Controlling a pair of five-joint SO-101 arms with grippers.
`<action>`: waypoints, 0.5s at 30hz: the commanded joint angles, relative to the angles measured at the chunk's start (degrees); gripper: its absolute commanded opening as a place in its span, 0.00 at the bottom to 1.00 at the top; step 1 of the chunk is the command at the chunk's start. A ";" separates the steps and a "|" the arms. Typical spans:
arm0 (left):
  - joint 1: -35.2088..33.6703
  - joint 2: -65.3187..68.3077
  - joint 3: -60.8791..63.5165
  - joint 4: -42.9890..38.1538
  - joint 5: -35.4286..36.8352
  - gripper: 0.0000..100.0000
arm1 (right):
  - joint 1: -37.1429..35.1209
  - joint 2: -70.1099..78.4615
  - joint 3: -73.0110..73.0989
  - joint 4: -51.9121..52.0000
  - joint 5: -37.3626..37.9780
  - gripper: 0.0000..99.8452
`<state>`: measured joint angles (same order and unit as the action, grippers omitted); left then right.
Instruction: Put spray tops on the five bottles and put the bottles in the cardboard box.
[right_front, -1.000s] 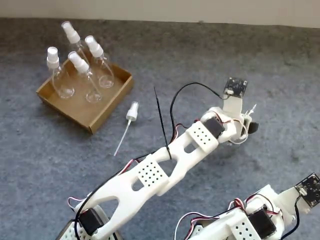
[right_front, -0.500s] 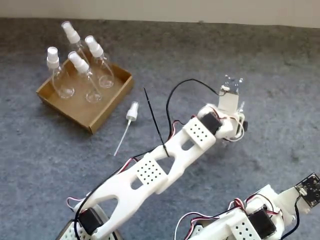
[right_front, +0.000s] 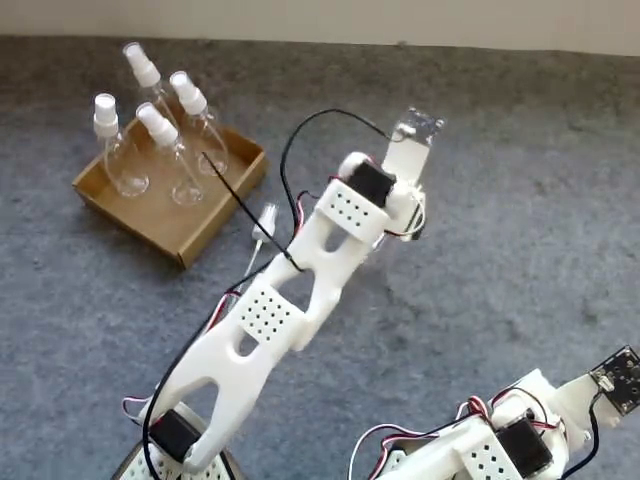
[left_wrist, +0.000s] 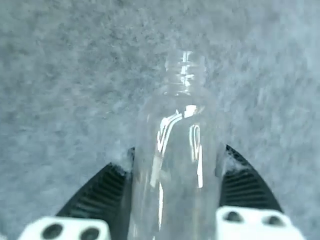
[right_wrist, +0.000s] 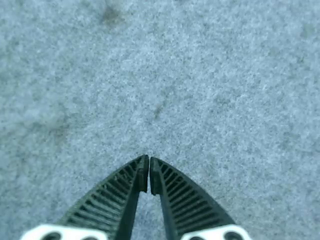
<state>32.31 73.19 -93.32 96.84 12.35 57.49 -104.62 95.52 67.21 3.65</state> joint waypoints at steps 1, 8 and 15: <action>-5.49 -8.57 -2.15 4.13 -9.58 0.11 | 0.75 -0.75 6.90 0.40 0.00 0.00; -11.47 -16.66 -2.15 4.48 -9.67 0.11 | 0.84 -0.75 6.90 0.40 0.00 0.00; -11.21 -29.05 6.81 4.48 -13.19 0.11 | 0.84 -0.75 6.90 0.40 0.00 0.00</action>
<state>21.32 54.99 -92.44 100.88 2.86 57.49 -104.62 95.52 67.21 3.65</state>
